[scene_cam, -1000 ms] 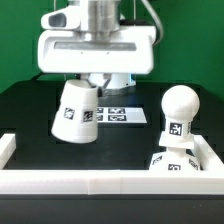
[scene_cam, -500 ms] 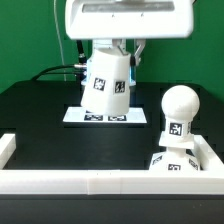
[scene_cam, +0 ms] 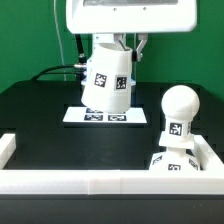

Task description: Assemble lamp

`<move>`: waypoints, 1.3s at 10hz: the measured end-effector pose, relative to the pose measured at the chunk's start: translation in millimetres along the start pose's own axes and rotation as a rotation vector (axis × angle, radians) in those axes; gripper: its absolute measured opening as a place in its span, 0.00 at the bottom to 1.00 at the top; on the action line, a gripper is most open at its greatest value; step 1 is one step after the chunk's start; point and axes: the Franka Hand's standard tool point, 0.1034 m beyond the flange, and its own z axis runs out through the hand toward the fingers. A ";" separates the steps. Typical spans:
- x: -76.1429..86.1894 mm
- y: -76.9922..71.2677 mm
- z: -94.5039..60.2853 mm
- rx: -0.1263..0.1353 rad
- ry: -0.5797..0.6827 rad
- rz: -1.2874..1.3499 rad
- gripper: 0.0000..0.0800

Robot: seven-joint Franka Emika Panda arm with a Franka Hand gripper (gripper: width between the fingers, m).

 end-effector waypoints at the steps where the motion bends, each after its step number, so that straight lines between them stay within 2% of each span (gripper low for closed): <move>1: 0.7 -7.9 -9.9 0.010 -0.010 -0.003 0.06; 4: 9.5 -31.1 -31.2 0.031 -0.001 0.015 0.06; 6: 17.0 -54.2 -53.1 0.040 0.005 0.020 0.06; 8: 23.4 -75.0 -68.6 0.046 0.009 0.049 0.06; 9: 26.8 -83.6 -71.0 0.049 0.017 0.051 0.06; 11: 31.3 -100.0 -64.0 0.046 0.014 0.076 0.06; 13: 34.2 -116.6 -41.2 0.037 0.011 0.077 0.06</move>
Offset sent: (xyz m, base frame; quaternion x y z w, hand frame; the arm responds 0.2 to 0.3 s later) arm 0.0104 0.0315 0.0330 0.0236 -0.0144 0.0437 0.9987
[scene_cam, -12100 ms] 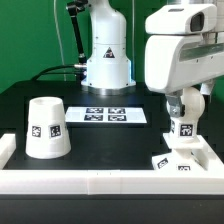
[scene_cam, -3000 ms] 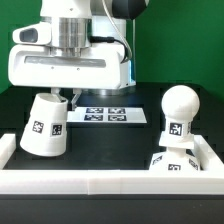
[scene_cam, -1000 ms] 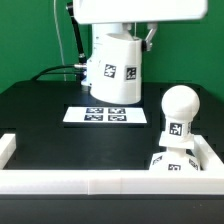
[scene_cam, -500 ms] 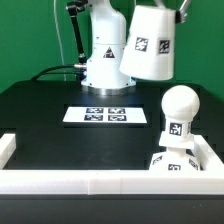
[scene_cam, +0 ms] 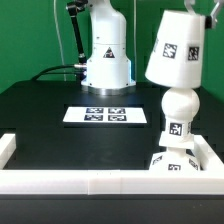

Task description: Assemble lamp

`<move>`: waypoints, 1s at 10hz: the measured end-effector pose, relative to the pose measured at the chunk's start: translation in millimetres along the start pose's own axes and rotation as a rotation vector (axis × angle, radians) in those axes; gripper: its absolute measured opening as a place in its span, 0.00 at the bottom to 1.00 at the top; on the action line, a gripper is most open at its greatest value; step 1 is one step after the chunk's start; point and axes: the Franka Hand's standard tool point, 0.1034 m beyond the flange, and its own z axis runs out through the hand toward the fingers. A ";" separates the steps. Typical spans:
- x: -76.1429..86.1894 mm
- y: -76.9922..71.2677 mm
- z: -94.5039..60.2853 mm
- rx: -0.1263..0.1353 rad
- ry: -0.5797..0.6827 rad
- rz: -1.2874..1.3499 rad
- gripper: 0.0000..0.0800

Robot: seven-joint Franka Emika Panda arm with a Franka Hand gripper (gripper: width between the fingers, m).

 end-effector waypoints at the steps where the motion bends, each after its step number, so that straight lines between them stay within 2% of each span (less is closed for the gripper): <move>1: -1.2 -3.6 12.3 -0.008 -0.008 -0.008 0.06; 4: -1.8 -3.4 41.9 -0.021 -0.013 -0.023 0.06; 8: 2.6 -0.9 67.1 -0.029 -0.006 -0.035 0.06; 10: 5.7 5.6 78.6 -0.033 -0.001 -0.075 0.06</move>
Offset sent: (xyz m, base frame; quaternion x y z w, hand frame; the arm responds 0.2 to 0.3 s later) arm -0.0015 -0.0031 -0.0311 -0.0150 0.0183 -0.0391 0.9990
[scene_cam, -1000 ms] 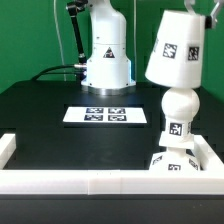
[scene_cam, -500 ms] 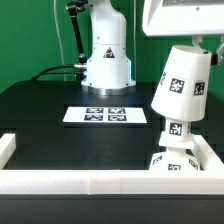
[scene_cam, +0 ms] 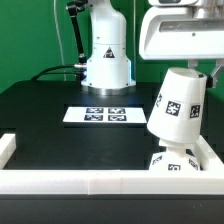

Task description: Assemble lamp

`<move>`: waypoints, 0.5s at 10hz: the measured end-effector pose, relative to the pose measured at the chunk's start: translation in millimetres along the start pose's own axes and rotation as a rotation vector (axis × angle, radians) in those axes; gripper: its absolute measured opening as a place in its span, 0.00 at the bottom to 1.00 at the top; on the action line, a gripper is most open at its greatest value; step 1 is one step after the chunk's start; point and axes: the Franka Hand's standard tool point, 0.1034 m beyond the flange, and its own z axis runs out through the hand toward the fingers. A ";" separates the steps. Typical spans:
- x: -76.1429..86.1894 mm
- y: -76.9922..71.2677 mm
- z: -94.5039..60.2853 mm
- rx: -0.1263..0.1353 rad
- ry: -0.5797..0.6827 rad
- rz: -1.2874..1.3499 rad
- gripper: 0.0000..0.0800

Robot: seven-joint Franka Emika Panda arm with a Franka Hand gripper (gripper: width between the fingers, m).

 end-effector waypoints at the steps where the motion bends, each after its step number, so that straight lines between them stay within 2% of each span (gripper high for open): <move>1: -1.3 1.5 2.1 -0.001 -0.001 -0.008 0.06; 2: -1.3 3.6 1.8 -0.002 -0.001 -0.015 0.06; 3: -1.3 6.6 1.4 -0.002 -0.002 -0.021 0.32; 4: -1.2 8.8 -0.1 -0.001 -0.002 -0.019 0.32; 5: -1.0 10.9 -3.6 0.000 -0.001 -0.019 0.57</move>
Offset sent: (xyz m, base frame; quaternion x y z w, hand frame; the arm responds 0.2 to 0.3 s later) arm -0.0117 -0.0142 0.0069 -0.0055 -0.0139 -0.0192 0.9997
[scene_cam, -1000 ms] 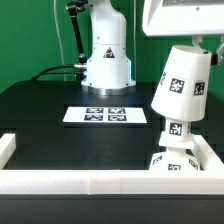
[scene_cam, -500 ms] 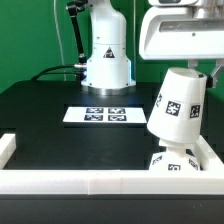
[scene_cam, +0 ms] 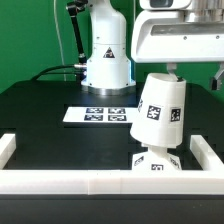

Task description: Assemble lamp

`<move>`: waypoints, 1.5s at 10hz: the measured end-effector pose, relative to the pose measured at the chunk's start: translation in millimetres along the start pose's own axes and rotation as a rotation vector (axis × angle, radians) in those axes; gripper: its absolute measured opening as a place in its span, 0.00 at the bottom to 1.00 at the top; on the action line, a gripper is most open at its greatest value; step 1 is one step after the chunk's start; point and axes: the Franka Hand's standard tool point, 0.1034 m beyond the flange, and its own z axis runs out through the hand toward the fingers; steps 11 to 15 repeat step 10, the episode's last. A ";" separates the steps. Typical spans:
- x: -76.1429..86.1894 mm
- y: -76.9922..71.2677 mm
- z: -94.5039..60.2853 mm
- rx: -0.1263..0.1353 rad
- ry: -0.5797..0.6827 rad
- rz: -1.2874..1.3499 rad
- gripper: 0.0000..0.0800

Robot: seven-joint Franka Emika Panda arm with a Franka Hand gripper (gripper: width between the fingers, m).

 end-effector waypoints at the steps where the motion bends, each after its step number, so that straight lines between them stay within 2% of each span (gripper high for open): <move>1: -1.5 3.0 -4.5 -0.001 -0.005 0.004 0.74; 2: -4.5 6.1 -10.3 -0.015 -0.018 0.002 0.74; 3: -8.0 7.9 -18.9 -0.031 -0.035 0.002 0.85; 4: -9.4 8.8 -29.3 -0.045 -0.046 -0.004 0.87; 15: -9.4 8.7 -29.4 -0.044 -0.045 -0.002 0.87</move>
Offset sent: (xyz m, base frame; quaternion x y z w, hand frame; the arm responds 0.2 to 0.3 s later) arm -0.0073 -0.0200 0.0431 -0.0861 -0.0398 0.0008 0.9955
